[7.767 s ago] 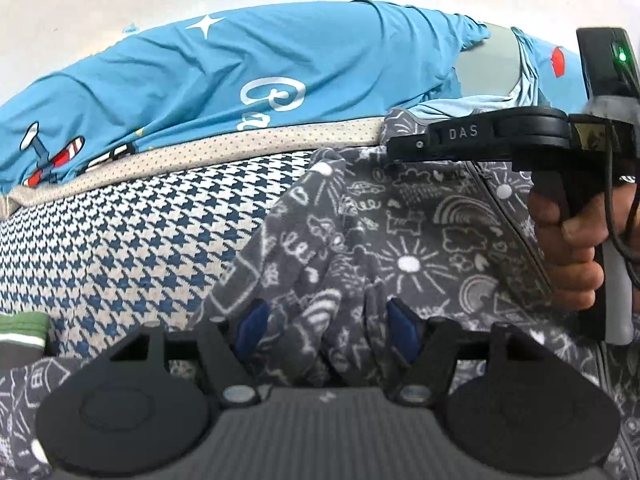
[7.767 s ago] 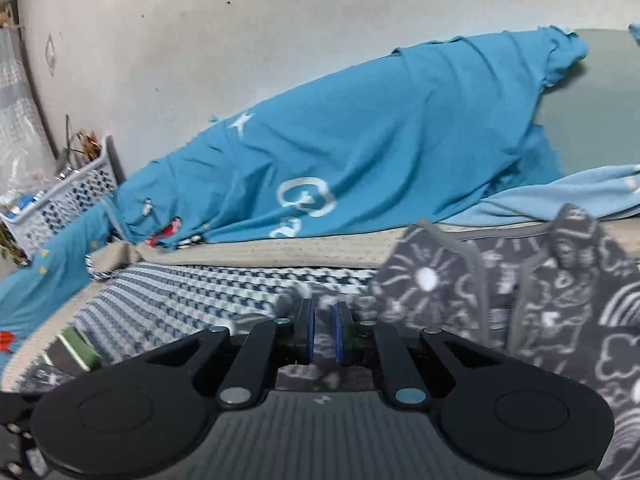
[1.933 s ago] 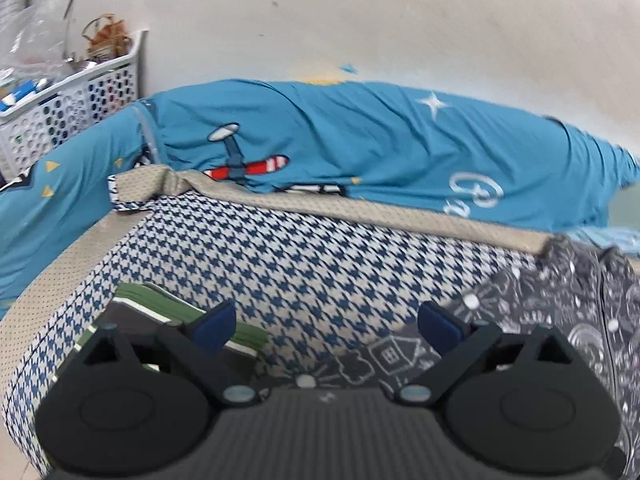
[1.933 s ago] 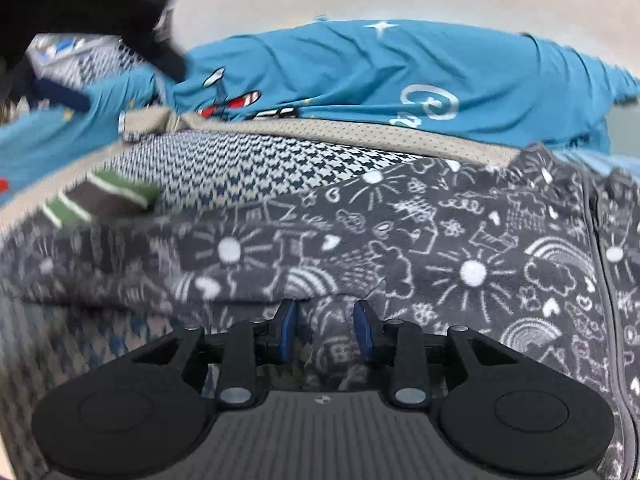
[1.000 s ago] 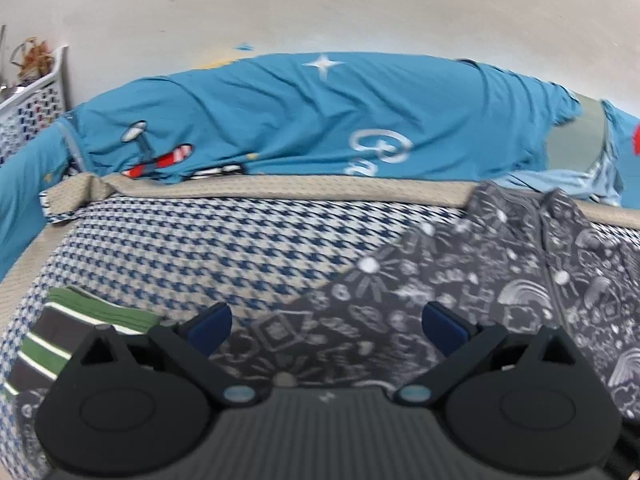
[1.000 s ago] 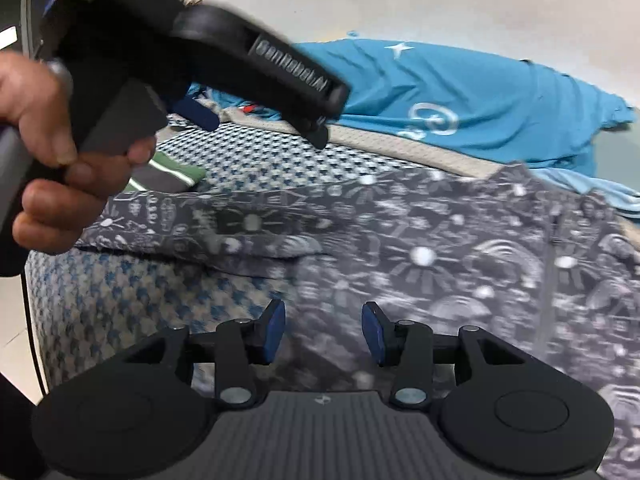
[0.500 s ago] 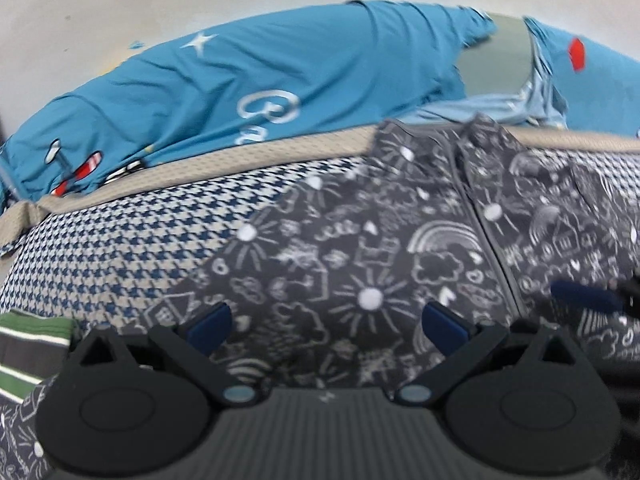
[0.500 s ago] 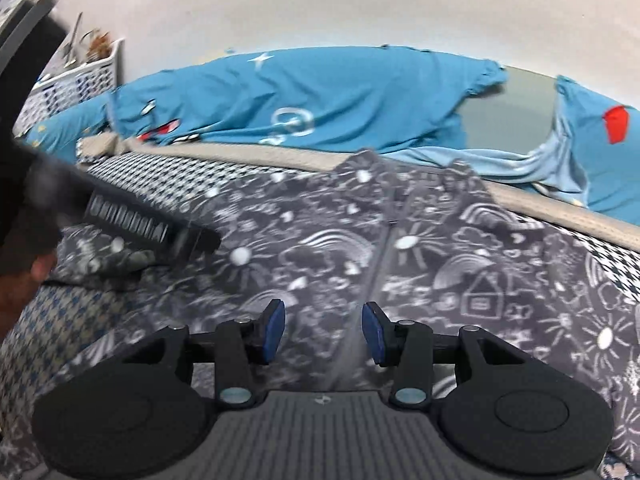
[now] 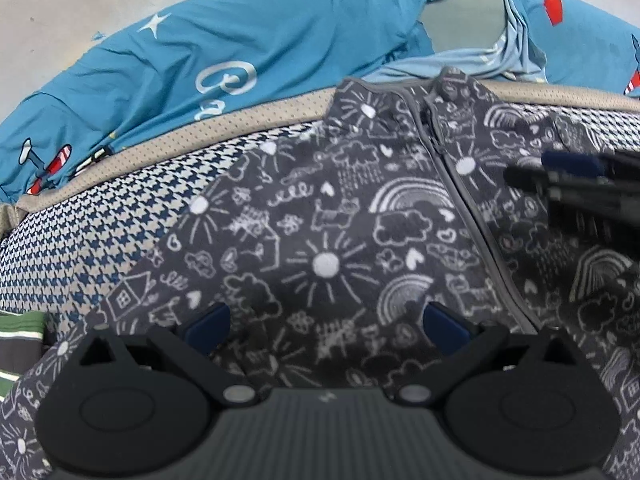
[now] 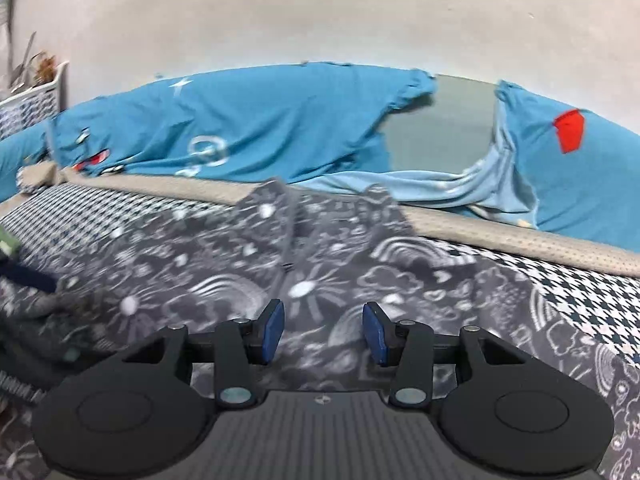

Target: Fold clothes

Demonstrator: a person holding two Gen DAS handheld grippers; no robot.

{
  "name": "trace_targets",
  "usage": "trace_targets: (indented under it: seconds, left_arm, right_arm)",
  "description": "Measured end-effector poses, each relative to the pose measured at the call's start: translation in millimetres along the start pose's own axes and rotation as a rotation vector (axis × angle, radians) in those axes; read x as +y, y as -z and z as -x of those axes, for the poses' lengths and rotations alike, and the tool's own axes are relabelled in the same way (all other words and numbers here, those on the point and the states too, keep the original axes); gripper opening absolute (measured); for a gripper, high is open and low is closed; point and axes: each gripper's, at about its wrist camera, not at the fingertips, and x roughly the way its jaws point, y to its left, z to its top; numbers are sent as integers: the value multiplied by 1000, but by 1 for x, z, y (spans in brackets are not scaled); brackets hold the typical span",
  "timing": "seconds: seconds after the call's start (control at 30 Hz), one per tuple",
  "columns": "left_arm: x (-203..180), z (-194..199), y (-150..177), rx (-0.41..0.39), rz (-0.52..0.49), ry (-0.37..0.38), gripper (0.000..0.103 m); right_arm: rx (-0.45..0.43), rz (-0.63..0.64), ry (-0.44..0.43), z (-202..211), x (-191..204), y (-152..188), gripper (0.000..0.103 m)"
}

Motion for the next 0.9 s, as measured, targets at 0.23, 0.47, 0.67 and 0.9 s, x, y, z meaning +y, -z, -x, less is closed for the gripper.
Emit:
trace_targets:
  seconds: [0.23, 0.47, 0.67, 0.9]
  left_arm:
    - [-9, -7, 4, 22, -26, 12, 103]
    - [-13, -15, 9, 40, -34, 5, 103]
    - [-12, -20, 16, 54, -50, -3, 103]
    - [0, -21, 24, 68, -40, 8, 103]
  right_arm:
    - [-26, -70, 45, -24, -31, -7, 43]
    - [-10, -136, 87, -48, -56, -8, 43]
    - [-24, -130, 153, -59, -63, -12, 38]
    - [-34, -193, 227, -63, -74, -14, 24]
